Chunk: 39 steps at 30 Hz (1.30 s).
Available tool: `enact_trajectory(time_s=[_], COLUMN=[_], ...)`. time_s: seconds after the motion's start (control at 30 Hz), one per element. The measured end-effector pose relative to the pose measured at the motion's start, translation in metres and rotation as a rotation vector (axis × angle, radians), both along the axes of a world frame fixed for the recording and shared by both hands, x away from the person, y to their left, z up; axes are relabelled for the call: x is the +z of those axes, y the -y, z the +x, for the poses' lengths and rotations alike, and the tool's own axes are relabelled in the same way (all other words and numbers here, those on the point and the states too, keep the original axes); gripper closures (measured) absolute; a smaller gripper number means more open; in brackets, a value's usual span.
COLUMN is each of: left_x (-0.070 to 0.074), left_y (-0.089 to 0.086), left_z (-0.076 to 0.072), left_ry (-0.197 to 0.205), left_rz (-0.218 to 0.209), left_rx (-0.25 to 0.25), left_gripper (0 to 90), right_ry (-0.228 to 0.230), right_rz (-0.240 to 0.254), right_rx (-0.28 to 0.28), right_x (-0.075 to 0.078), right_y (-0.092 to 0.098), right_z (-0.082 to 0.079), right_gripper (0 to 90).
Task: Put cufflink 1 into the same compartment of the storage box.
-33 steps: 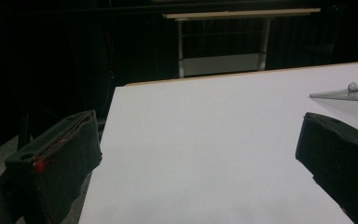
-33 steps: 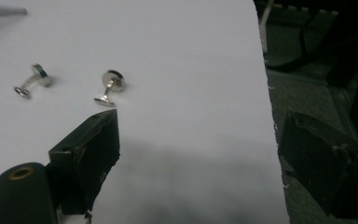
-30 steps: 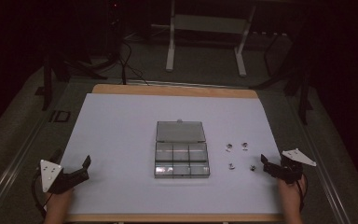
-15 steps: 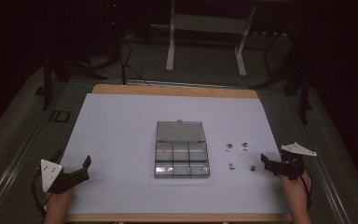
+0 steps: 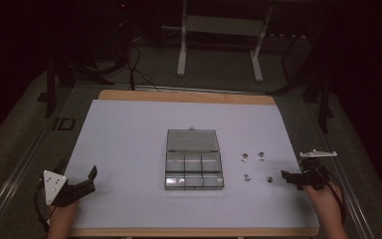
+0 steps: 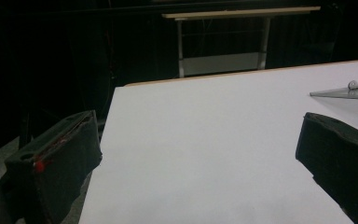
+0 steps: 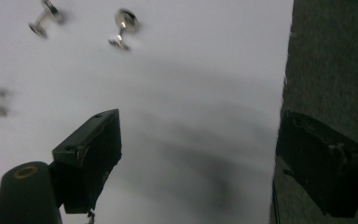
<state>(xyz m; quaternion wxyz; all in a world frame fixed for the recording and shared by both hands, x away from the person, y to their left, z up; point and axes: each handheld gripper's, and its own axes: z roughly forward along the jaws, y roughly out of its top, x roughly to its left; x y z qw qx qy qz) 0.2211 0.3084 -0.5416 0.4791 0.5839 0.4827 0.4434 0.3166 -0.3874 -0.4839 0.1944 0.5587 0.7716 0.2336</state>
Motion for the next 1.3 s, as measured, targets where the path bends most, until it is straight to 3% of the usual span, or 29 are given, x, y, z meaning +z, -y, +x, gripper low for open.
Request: enact_trajectory(time_s=[0.07, 0.1, 0.17, 0.23, 0.27, 0.37, 0.4, 0.43, 0.47, 0.5, 0.57, 0.6, 0.63, 0.73, 0.9, 1.03, 1.07, 1.1, 1.13, 1.17, 1.2, 1.23, 1.27, 1.3], left_x=[0.0, 0.0, 0.0, 0.0, 0.0, 0.0, 0.0, 0.0, 0.0, 0.0, 0.0, 0.0, 0.0, 0.0, 0.0, 0.0, 0.0, 0.0, 0.0, 0.0, 0.0, 0.0, 0.0, 0.0], left_y=[0.0, 0.001, 0.001, 0.001, 0.001, 0.001, 0.001, 0.001, 0.001, 0.001, 0.001, 0.001, 0.001, 0.001, 0.001, 0.001, 0.001, 0.001, 0.001, 0.001, 0.001, 0.001, 0.001, 0.001], left_z=[0.0, 0.0, 0.0, 0.0, 0.0, 0.0, 0.0, 0.0, 0.0, 0.0, 0.0, 0.0, 0.0, 0.0, 0.0, 0.0, 0.0, 0.0, 0.0, 0.0, 0.0, 0.0, 0.0, 0.0], left_ry=[0.002, 0.002, 0.004, 0.005, 0.005, 0.005, 0.005, 0.005, 0.004, 0.004, 0.004, 0.004, 0.004, 0.003, 0.003, 0.003, 0.003, 0.003, 0.002, 0.002, 0.002, 0.002, 0.002, 0.002], left_rz=[0.002, 0.004, 0.007, 0.007, 0.007, 0.006, 0.007, 0.008, 0.007, 0.007, 0.006, 0.006, 0.006, 0.006, 0.006, 0.006, 0.005, 0.005, 0.005, 0.004, 0.004, 0.004, 0.004, 0.004], left_rx=[0.002, 0.002, 0.002, 0.002, 0.002, 0.002, 0.002, 0.002, 0.002, 0.002, 0.002, 0.003, 0.003, 0.003, 0.002, 0.002, 0.002, 0.002, 0.001, 0.002, 0.002, 0.002, 0.002, 0.002], left_gripper=[1.0, 1.0, 1.0, 1.0, 1.0, 1.0, 1.0, 1.0, 1.0, 1.0, 1.0, 1.0, 1.0, 1.0, 1.0, 1.0, 1.0, 1.0, 1.0, 1.0, 1.0, 1.0, 1.0, 1.0], right_ry=[-0.026, -0.047, -0.07, -0.125, -0.125, -0.233, -0.29, -0.29, -0.345, -0.345, -0.387, -0.434, -0.434, -0.504, -0.56, -0.627, -0.633, -0.633, -0.627, -0.627, -0.596, -0.596, -0.591, -0.591], right_rz=[-0.028, -0.078, -0.088, -0.071, -0.071, -0.039, -0.034, -0.034, -0.044, -0.044, -0.055, -0.057, -0.057, -0.083, -0.101, -0.132, -0.154, -0.154, -0.162, -0.162, -0.157, -0.157, -0.162, -0.162], right_rx=[0.007, 0.032, 0.045, 0.056, 0.056, 0.073, 0.083, 0.083, 0.095, 0.095, 0.112, 0.132, 0.132, 0.188, 0.243, 0.331, 0.404, 0.404, 0.486, 0.486, 0.586, 0.586, 0.65, 0.65], right_x=[0.003, 0.005, 0.005, 0.005, 0.005, 0.006, 0.005, 0.005, 0.004, 0.004, 0.004, 0.005, 0.005, 0.006, 0.008, 0.007, 0.007, 0.007, 0.008, 0.008, 0.009, 0.009, 0.01, 0.01], right_y=[0.002, 0.003, 0.004, 0.005, 0.005, 0.006, 0.007, 0.007, 0.008, 0.008, 0.008, 0.007, 0.007, 0.005, 0.003, -0.003, -0.007, -0.007, -0.013, -0.013, -0.019, -0.019, -0.026, -0.026], right_z=[0.0, 0.001, 0.001, 0.001, 0.001, 0.001, 0.001, 0.001, 0.001, 0.001, 0.001, 0.0, 0.0, -0.001, -0.003, -0.008, -0.012, -0.012, -0.017, -0.017, -0.023, -0.023, -0.027, -0.027], right_gripper=[14.2, 14.2, 14.1, 14.1, 14.1, 14.1, 14.2, 14.2, 14.2, 14.2, 14.2, 14.2, 14.2, 14.4, 14.4, 14.5, 14.5, 14.5, 14.5, 14.5, 14.9, 14.9, 15.0, 15.0])
